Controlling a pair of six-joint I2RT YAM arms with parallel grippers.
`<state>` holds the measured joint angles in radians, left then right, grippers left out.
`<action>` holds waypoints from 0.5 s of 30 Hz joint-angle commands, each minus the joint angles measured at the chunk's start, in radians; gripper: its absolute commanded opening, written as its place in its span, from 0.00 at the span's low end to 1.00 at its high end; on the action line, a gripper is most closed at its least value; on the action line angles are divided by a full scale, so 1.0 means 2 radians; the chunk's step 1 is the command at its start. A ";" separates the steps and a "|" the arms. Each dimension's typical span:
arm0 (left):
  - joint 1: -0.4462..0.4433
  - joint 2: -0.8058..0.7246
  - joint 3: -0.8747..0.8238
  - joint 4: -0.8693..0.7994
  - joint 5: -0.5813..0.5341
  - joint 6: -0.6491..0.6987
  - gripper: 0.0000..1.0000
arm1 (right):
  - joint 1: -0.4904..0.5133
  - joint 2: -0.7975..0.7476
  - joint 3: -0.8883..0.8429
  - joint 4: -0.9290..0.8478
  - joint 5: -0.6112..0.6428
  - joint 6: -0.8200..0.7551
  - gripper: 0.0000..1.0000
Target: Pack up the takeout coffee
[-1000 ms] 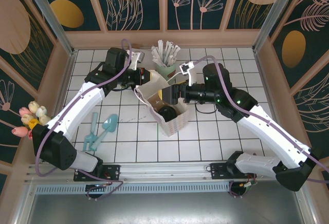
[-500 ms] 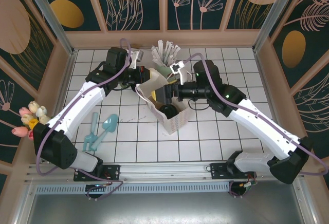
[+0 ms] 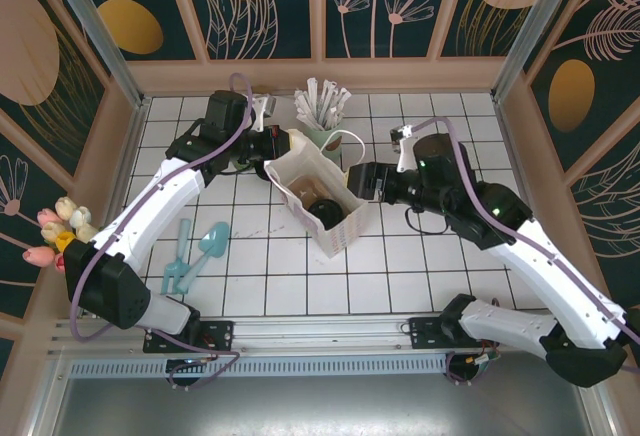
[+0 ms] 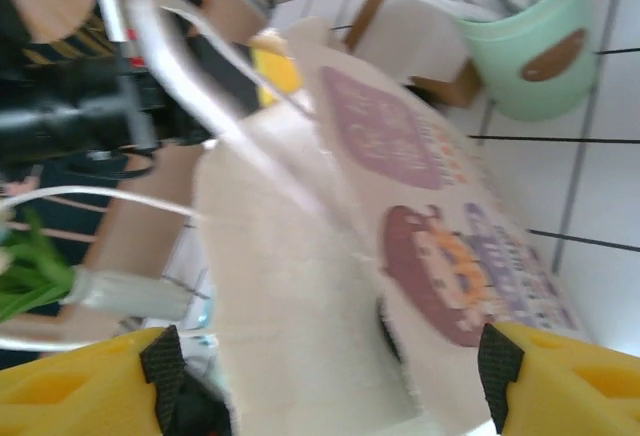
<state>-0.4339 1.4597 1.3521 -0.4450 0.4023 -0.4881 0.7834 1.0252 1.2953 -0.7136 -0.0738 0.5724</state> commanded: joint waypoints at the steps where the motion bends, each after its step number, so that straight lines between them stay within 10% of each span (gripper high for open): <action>1: 0.001 0.000 0.013 0.005 -0.004 -0.008 0.00 | 0.002 0.026 -0.007 -0.011 0.017 -0.004 0.73; 15: 0.001 -0.012 0.025 -0.047 -0.043 -0.025 0.00 | -0.011 0.132 0.045 -0.034 0.014 -0.232 0.21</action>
<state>-0.4339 1.4593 1.3582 -0.4831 0.3584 -0.5018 0.7818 1.2621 1.3357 -0.7448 -0.0536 0.2325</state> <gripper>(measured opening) 0.055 0.255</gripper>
